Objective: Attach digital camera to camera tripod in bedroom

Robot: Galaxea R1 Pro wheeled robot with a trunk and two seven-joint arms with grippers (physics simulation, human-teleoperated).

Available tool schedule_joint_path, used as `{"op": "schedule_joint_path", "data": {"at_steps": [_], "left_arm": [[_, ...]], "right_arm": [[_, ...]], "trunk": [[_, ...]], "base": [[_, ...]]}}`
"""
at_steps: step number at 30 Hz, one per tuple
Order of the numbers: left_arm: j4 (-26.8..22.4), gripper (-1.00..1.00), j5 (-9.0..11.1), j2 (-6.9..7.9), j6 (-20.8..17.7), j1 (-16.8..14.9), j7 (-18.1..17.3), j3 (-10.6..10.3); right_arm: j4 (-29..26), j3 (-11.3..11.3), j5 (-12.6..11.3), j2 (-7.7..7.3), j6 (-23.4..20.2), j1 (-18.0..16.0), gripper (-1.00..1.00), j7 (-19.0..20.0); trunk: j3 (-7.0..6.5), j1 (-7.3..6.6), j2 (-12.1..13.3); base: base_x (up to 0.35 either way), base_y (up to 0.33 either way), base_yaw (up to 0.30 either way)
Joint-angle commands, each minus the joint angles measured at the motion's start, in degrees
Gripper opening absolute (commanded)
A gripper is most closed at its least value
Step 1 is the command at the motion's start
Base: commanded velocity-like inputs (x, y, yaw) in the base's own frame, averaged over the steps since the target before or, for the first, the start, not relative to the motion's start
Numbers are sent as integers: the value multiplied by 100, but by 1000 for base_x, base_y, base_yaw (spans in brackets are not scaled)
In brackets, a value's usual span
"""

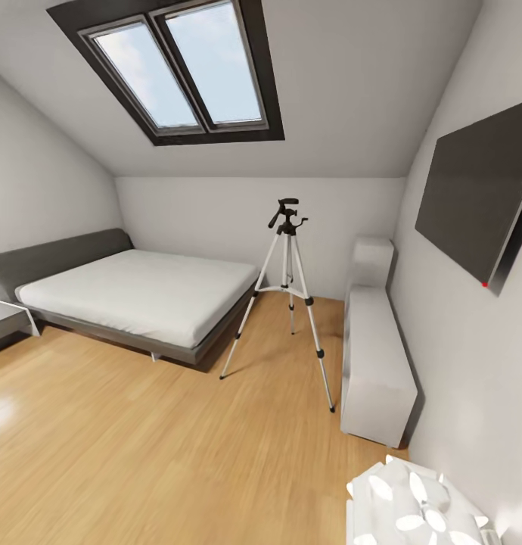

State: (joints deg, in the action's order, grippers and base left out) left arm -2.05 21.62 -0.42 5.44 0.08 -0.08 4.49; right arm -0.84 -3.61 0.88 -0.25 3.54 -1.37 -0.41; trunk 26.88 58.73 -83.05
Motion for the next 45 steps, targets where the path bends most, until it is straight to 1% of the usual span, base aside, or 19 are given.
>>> {"op": "schedule_joint_path", "data": {"at_steps": [1, 6, 16, 40, 42, 45], "left_arm": [[-6, 100, -9, -2, 9, 1, -1, 43], [-6, 100, -9, -2, 9, 2, -1, 43], [-6, 100, -9, -2, 9, 1, -1, 43], [-6, 100, -9, -2, 9, 4, -1, 43], [-71, 100, 57, 63, -56, 62, 4, 53], [-167, 100, 153, 143, -152, 48, 3, 56]], "right_arm": [[5, -34, 9, -1, 16, -3, 100, -4], [1, -35, 9, -1, 16, -3, 100, -10], [0, -26, 9, -1, 16, -3, 100, -12], [2, -17, 9, -10, 14, -2, 100, -6], [67, -84, 75, 56, -52, -67, 100, 59], [121, -101, 173, 152, -148, -165, 100, 156]], "trunk": [[5, 0, -3], [5, 0, -3], [5, 0, -3], [5, 0, -3], [5, 0, -3], [5, 0, -3]], "base": [[8, -6, 0], [3, -2, 79], [0, 0, 205], [0, 0, 13], [0, 0, 0], [0, 0, 0]]}}
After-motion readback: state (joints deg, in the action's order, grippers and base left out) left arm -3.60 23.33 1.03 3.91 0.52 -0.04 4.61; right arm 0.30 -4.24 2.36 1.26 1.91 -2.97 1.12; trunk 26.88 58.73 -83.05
